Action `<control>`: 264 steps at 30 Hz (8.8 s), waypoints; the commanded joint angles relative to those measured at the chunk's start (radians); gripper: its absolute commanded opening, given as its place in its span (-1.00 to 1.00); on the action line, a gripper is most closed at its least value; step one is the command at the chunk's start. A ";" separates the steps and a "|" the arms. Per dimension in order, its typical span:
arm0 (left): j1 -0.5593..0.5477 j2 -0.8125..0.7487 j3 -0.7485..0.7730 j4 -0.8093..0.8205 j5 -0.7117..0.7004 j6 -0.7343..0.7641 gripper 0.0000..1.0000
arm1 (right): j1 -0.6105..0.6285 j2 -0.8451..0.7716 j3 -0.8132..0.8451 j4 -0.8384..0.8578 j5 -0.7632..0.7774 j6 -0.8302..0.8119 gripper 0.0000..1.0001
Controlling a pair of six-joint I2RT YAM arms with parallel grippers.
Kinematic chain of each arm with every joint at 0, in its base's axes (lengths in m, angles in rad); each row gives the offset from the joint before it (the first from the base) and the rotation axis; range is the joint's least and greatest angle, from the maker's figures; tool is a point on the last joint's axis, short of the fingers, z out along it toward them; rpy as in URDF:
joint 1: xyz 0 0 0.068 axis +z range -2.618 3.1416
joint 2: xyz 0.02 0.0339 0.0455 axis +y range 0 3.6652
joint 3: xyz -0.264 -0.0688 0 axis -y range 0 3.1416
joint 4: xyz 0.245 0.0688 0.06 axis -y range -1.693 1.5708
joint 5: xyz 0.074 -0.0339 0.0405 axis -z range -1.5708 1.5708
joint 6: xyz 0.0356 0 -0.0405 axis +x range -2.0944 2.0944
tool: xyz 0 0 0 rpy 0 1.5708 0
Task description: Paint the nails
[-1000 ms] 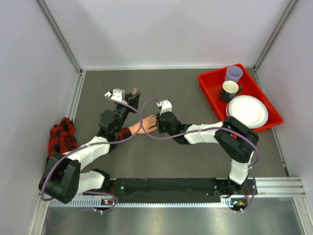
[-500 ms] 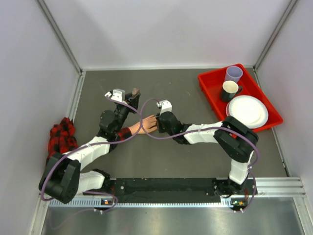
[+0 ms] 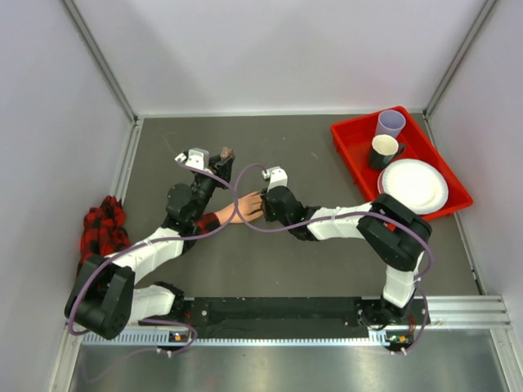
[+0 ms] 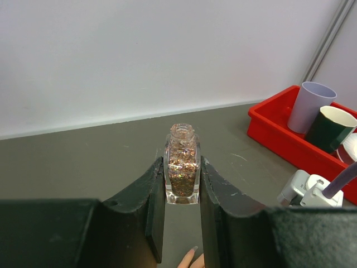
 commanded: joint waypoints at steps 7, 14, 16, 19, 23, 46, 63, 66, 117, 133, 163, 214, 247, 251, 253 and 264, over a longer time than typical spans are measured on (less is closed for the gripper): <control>0.008 -0.023 0.002 0.046 0.019 -0.011 -1.00 | -0.010 -0.027 0.001 0.022 0.027 0.013 -1.00; 0.008 -0.023 0.002 0.046 0.019 -0.009 -1.00 | -0.011 -0.027 0.001 0.019 0.030 0.015 -1.00; 0.009 -0.024 0.002 0.046 0.019 -0.011 -1.00 | -0.011 -0.028 -0.001 0.020 0.033 0.016 -1.00; 0.008 -0.023 0.002 0.046 0.021 -0.011 -1.00 | -0.013 -0.030 -0.002 0.020 0.035 0.016 -1.00; 0.009 -0.024 0.002 0.046 0.021 -0.011 -1.00 | -0.014 -0.030 -0.002 0.019 0.036 0.018 -1.00; 0.008 -0.026 0.002 0.042 0.021 -0.009 -1.00 | -0.018 -0.033 -0.006 0.017 0.048 0.024 -1.00; 0.008 -0.029 0.000 0.041 0.019 -0.009 -1.00 | -0.008 -0.048 -0.035 0.037 0.019 0.043 -1.00; 0.009 -0.031 0.002 0.041 0.022 -0.011 -1.00 | -0.001 -0.062 -0.047 0.056 0.021 0.035 -1.00; 0.008 -0.028 0.002 0.042 0.025 -0.014 -1.00 | 0.007 -0.051 -0.012 0.071 0.025 0.003 -1.00; 0.008 -0.026 0.002 0.042 0.027 -0.012 -1.00 | 0.007 -0.094 -0.030 0.088 0.019 -0.011 -1.00; 0.008 -0.031 0.000 0.039 0.024 -0.011 -1.00 | 0.012 -0.039 0.005 0.066 -0.016 0.006 -1.00; 0.008 -0.035 0.000 0.039 0.025 -0.011 -1.00 | -0.011 -0.011 0.011 0.034 0.004 0.039 -1.00; 0.008 -0.041 -0.001 0.035 0.024 -0.008 -1.00 | -0.016 -0.025 0.008 0.025 0.018 0.027 -1.00; 0.008 -0.038 -0.001 0.035 0.024 -0.008 -1.00 | -0.004 -0.036 -0.001 0.028 0.010 0.029 -1.00; 0.008 -0.038 0.000 0.035 0.025 -0.008 -1.00 | 0.007 -0.034 -0.002 0.027 0.012 0.029 -1.00; 0.009 -0.040 -0.001 0.035 0.025 -0.008 -1.00 | 0.013 -0.050 -0.015 0.025 0.013 0.032 -1.00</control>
